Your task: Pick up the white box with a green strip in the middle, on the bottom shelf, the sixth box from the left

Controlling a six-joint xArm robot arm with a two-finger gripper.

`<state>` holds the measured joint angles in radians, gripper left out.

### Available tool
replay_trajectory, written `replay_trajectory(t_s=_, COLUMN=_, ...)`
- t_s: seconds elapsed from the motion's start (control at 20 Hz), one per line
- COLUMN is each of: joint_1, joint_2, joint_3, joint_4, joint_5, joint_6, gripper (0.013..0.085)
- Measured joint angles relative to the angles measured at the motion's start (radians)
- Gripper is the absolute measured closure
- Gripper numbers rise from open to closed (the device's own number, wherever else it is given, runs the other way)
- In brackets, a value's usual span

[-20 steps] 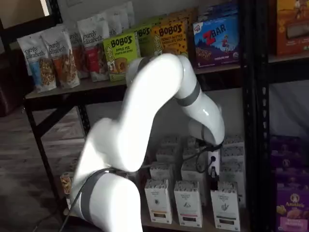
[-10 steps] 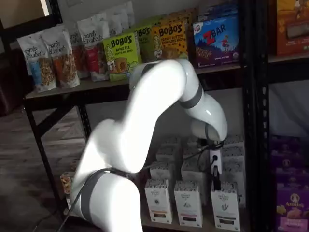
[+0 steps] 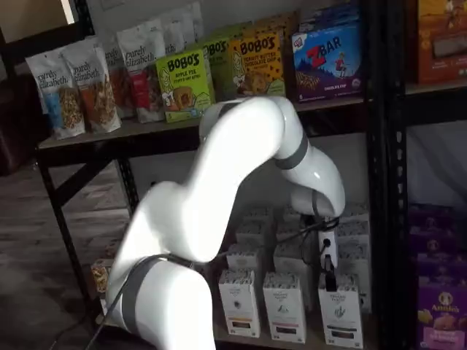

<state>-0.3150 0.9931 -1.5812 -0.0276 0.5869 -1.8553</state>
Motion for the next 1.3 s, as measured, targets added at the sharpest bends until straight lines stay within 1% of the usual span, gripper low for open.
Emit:
replay_trajectory(t_s=0.15, joint_1=0.002, joint_2=0.019, joint_3=-0.02, joint_4=-0.018, joint_5=0.0, joint_6=0.016, gripper=0.013)
replay_trajectory(t_s=0.3, joint_1=0.007, joint_2=0.039, joint_3=-0.041, joint_4=-0.043, joint_5=0.005, joint_6=0.043, gripper=0.013)
replay_trajectory(t_s=0.6, joint_1=0.016, joint_2=0.069, joint_3=-0.07, joint_4=-0.063, joint_5=0.008, joint_6=0.069, gripper=0.013)
replay_trajectory(t_s=1.0, joint_1=0.02, joint_2=0.106, joint_3=-0.081, joint_4=-0.118, joint_5=-0.029, joint_6=0.12, gripper=0.013)
replay_trajectory(t_s=1.15, joint_1=0.02, joint_2=0.116, joint_3=-0.084, joint_4=-0.127, joint_5=-0.033, joint_6=0.129, gripper=0.013)
replay_trajectory(t_s=1.3, joint_1=0.02, joint_2=0.124, joint_3=-0.087, joint_4=-0.117, joint_5=-0.033, joint_6=0.12, gripper=0.013)
